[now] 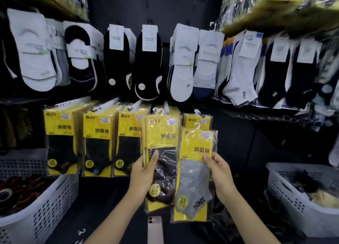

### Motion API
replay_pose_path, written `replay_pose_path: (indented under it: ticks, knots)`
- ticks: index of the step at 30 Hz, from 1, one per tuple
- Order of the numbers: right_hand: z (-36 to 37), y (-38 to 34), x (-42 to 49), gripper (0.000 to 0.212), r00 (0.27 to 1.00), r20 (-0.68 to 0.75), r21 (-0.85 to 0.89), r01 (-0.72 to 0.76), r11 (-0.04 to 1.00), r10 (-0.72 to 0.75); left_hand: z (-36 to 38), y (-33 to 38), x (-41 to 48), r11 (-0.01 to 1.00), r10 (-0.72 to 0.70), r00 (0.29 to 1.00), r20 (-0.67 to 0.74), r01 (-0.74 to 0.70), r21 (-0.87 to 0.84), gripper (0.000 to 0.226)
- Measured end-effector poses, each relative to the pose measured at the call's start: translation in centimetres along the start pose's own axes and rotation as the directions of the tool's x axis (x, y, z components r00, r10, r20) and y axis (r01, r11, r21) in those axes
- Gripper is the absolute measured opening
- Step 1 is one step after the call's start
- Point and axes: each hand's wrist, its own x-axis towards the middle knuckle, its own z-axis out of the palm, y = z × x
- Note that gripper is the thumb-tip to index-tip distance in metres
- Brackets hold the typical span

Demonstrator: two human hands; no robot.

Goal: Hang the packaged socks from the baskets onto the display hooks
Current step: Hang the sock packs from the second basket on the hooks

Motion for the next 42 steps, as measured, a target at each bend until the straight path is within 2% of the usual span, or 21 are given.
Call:
replay_pose_path:
  ticks: [2, 6, 12, 15, 18, 21, 25, 28, 30, 32, 35, 37, 40, 42]
  knots:
    - [-1.4, 0.0, 0.9, 0.013, 0.997, -0.081, 0.014, 0.016, 1.0, -0.015, -0.4, 0.1, 0.9, 0.998, 0.055, 0.998, -0.041, -0.055, -0.011, 0.042]
    - [-3.5, -0.7, 4.1, 0.012, 0.984, -0.163, -0.008, 0.066, 0.998, -0.066, -0.9, 0.3, 2.7, 0.999, 0.046, 0.992, -0.119, -0.044, 0.016, 0.041]
    - [-2.8, -1.1, 8.4, 0.008, 0.993, -0.052, -0.125, 0.101, 0.987, -0.108, -1.1, 1.0, 4.1, 0.997, 0.069, 0.985, -0.156, -0.065, 0.03, 0.043]
    - [-2.2, -0.5, 10.1, 0.012, 0.994, 0.013, -0.127, 0.108, 0.986, -0.108, -1.1, 1.0, 4.3, 0.997, 0.072, 0.984, -0.162, -0.067, 0.034, 0.043]
    - [-1.7, 0.4, 11.1, 0.015, 0.998, 0.013, -0.121, 0.06, 0.991, -0.059, -1.2, 0.8, 4.2, 0.998, 0.056, 0.985, -0.161, -0.055, 0.014, 0.045]
    - [-1.3, 1.4, 12.2, 0.019, 0.995, -0.084, -0.099, -0.061, 0.993, 0.053, -1.2, 0.8, 4.2, 0.999, 0.04, 0.987, -0.157, -0.042, -0.009, 0.046]
    - [-1.0, 2.5, 12.5, 0.017, 0.948, -0.249, -0.005, -0.207, 0.978, 0.199, -1.2, 0.9, 4.0, 0.998, 0.063, 0.987, -0.149, -0.064, -0.002, 0.046]
    - [-0.8, 2.8, 11.8, 0.028, 0.882, -0.423, 0.003, -0.23, 0.973, 0.21, -1.5, 1.0, 3.7, 0.996, 0.078, 0.987, -0.143, -0.082, -0.019, 0.044]
    - [-0.2, 2.3, 10.8, 0.035, 0.869, -0.465, -0.004, -0.194, 0.981, 0.169, -1.7, 1.2, 3.4, 0.996, 0.075, 0.989, -0.13, -0.08, -0.029, 0.042]
    - [0.8, 1.1, 9.2, 0.031, 0.909, -0.397, -0.024, -0.152, 0.988, 0.13, -1.7, 1.3, 3.1, 0.997, 0.063, 0.993, -0.105, -0.067, -0.032, 0.042]
    - [3.2, -1.5, 5.8, 0.027, 0.99, -0.102, -0.005, -0.096, 0.995, 0.095, -1.1, 1.6, 2.5, 0.998, 0.051, 0.996, -0.075, -0.053, -0.031, 0.045]
    - [4.7, -2.9, 3.7, 0.03, 0.996, 0.06, 0.007, -0.062, 0.998, 0.061, -0.6, 1.8, 2.0, 0.999, 0.043, 0.998, -0.037, -0.044, -0.029, 0.042]
    - [6.2, -4.0, 1.6, 0.041, 0.991, 0.136, -0.045, -0.006, 0.999, 0.012, 0.0, 1.9, 1.3, 0.997, 0.074, 0.996, 0.041, -0.073, -0.025, 0.035]
    - [6.4, -4.3, 0.8, 0.039, 0.989, 0.143, -0.006, 0.027, 1.0, -0.026, 0.2, 2.0, 0.7, 0.994, 0.096, 0.993, 0.065, -0.093, -0.052, 0.029]
